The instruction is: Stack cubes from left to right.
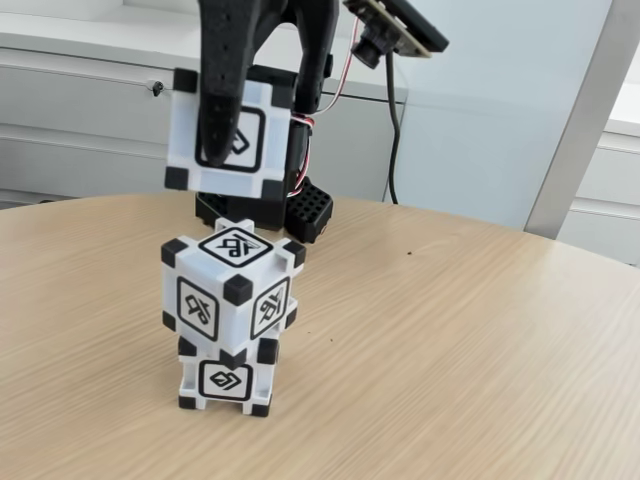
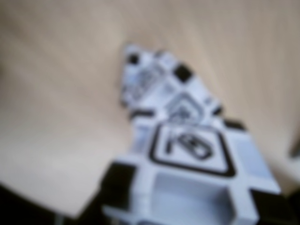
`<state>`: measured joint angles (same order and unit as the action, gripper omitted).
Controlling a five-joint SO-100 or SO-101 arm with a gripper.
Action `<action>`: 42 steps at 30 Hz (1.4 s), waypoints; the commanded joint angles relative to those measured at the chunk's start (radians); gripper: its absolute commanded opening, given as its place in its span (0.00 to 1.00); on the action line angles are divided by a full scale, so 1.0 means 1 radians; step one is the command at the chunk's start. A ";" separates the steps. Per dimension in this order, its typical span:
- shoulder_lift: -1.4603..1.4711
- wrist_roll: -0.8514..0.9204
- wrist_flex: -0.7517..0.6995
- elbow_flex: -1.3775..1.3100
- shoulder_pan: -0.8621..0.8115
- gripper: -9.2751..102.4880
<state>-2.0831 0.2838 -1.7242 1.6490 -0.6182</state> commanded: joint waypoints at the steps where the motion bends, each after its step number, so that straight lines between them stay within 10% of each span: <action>1: 0.000 0.011 -0.009 -0.003 -0.009 0.24; 42: -0.002 -0.014 0.025 0.051 -0.009 0.24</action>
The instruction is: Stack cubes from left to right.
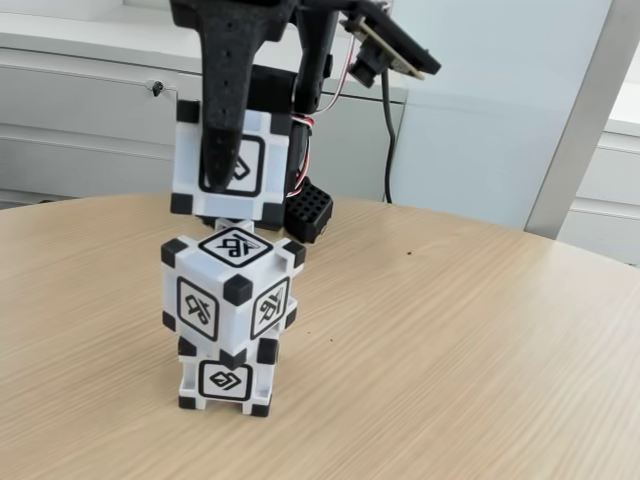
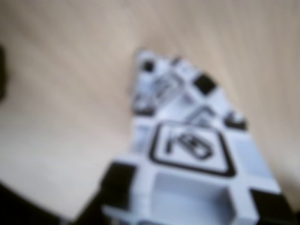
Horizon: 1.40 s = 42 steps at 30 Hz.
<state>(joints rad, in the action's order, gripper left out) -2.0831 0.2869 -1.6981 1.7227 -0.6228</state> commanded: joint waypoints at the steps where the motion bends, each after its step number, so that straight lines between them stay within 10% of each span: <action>1: -0.002 -0.021 -0.002 -0.023 -0.005 0.24; 42: 0.225 -0.055 -0.002 -0.166 0.000 0.25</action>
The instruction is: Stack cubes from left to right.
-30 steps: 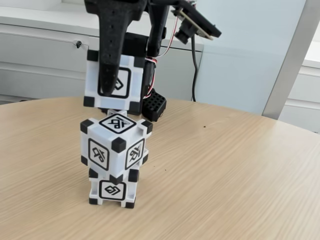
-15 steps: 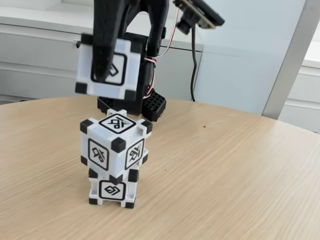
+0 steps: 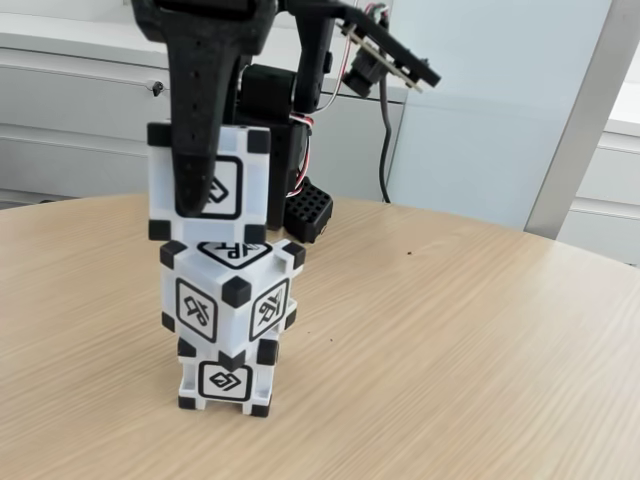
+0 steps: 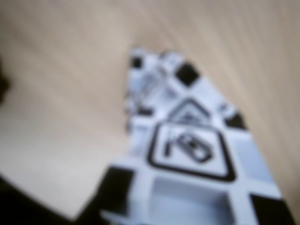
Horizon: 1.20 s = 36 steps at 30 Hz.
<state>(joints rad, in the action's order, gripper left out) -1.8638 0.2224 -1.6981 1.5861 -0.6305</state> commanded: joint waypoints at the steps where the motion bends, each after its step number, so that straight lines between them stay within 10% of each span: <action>1: 0.006 0.009 -0.002 -0.029 0.008 0.27; 36: -0.377 0.058 -0.026 -0.020 0.144 0.37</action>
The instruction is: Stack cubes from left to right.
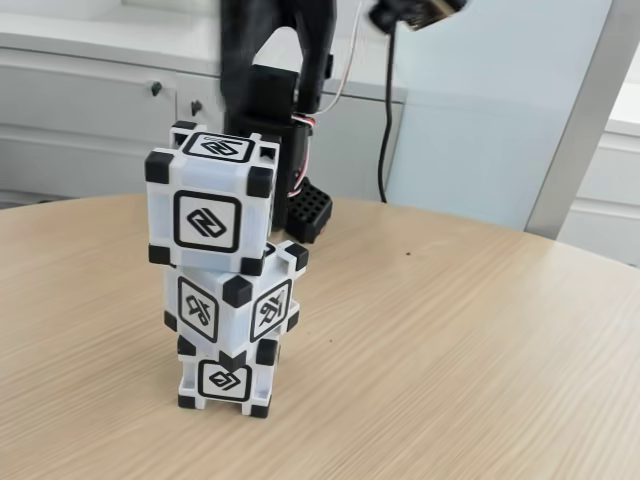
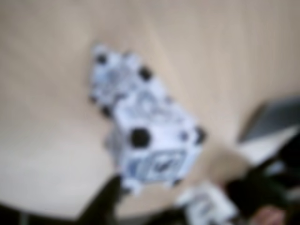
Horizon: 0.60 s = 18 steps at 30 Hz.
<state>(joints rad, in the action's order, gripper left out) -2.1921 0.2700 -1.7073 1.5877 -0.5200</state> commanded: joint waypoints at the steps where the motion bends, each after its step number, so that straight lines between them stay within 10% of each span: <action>1: -0.066 0.009 -0.017 -0.017 0.052 0.34; 7: -0.121 -0.023 -0.014 -0.026 0.103 0.10; 18: -0.344 -0.133 -0.006 -0.031 0.374 0.08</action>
<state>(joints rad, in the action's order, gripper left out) -2.4574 0.1580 -1.7150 1.5877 -0.2316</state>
